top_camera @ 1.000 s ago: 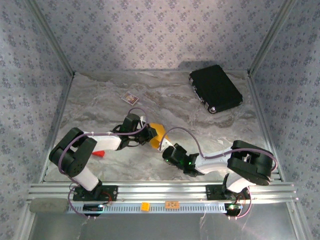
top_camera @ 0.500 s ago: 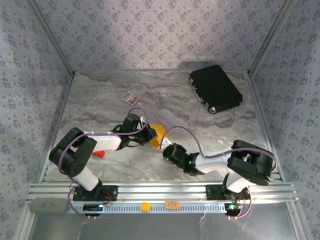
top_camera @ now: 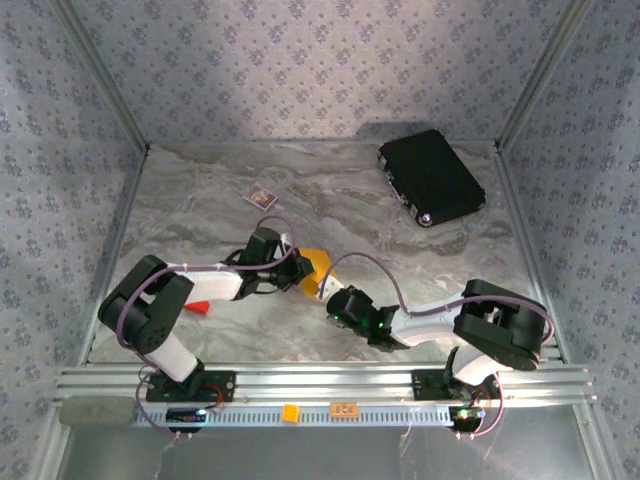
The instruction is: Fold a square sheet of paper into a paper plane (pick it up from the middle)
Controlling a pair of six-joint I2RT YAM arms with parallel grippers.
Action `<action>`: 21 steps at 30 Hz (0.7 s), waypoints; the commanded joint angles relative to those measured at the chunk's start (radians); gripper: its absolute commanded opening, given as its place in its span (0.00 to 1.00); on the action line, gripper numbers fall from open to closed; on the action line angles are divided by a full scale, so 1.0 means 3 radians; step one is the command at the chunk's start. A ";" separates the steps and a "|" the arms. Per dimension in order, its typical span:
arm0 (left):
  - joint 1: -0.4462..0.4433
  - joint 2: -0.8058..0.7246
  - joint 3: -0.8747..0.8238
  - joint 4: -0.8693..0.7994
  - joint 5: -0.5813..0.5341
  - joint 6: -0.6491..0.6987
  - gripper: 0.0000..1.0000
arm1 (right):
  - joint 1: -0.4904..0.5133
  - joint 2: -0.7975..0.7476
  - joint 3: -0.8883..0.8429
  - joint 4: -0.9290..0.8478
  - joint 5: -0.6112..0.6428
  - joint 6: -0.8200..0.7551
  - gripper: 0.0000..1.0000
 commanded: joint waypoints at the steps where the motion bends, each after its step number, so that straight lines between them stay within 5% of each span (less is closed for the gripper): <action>1: 0.0001 -0.0085 0.0097 -0.0048 0.0045 0.0030 0.03 | -0.0020 -0.0009 -0.0048 0.0001 0.0015 0.0003 0.16; 10: 0.0001 -0.0058 0.0100 -0.0054 0.0050 0.0036 0.04 | -0.0019 -0.0026 -0.0075 0.0092 -0.0038 0.0021 0.09; 21: 0.0039 -0.0549 0.0011 -0.0626 -0.0441 0.0150 0.60 | -0.0182 0.0079 0.0018 -0.0005 -0.0562 0.0390 0.07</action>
